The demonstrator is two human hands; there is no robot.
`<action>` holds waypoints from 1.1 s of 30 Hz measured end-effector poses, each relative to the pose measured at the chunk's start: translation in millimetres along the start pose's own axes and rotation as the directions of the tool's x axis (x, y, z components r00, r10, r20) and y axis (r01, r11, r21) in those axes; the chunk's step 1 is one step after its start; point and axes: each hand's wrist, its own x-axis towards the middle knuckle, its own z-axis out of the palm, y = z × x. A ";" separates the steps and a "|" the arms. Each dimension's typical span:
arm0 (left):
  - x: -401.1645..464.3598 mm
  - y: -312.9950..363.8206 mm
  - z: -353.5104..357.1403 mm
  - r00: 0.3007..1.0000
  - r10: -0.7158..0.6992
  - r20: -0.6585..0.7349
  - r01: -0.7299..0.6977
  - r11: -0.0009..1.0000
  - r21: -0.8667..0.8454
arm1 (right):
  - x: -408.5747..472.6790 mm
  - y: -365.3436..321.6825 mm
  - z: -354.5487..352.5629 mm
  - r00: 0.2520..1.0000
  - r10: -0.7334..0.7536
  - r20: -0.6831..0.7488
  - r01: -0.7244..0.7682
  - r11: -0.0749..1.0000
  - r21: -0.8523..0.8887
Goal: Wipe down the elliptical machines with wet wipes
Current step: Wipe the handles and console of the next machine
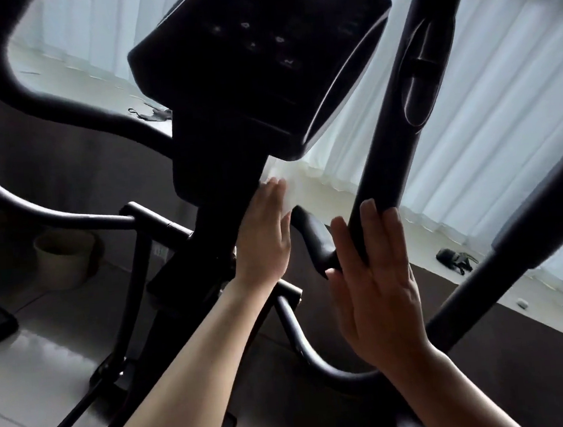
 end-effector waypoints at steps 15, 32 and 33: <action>-39.5 37.7 4.2 0.885 -0.300 0.357 0.463 0.477 -0.747 | 3.9 6.4 -5.0 0.997 -0.030 0.064 0.030 1.000 0.009; -1.6 4.9 4.1 0.995 0.093 -0.023 -0.096 0.984 -0.151 | 29.6 16.4 -12.3 0.990 -0.118 0.080 0.118 0.993 0.007; 0.5 1.7 13.5 0.997 0.070 0.027 -0.063 0.976 -0.207 | 29.7 17.9 -11.6 0.989 -0.127 0.077 0.127 0.992 0.008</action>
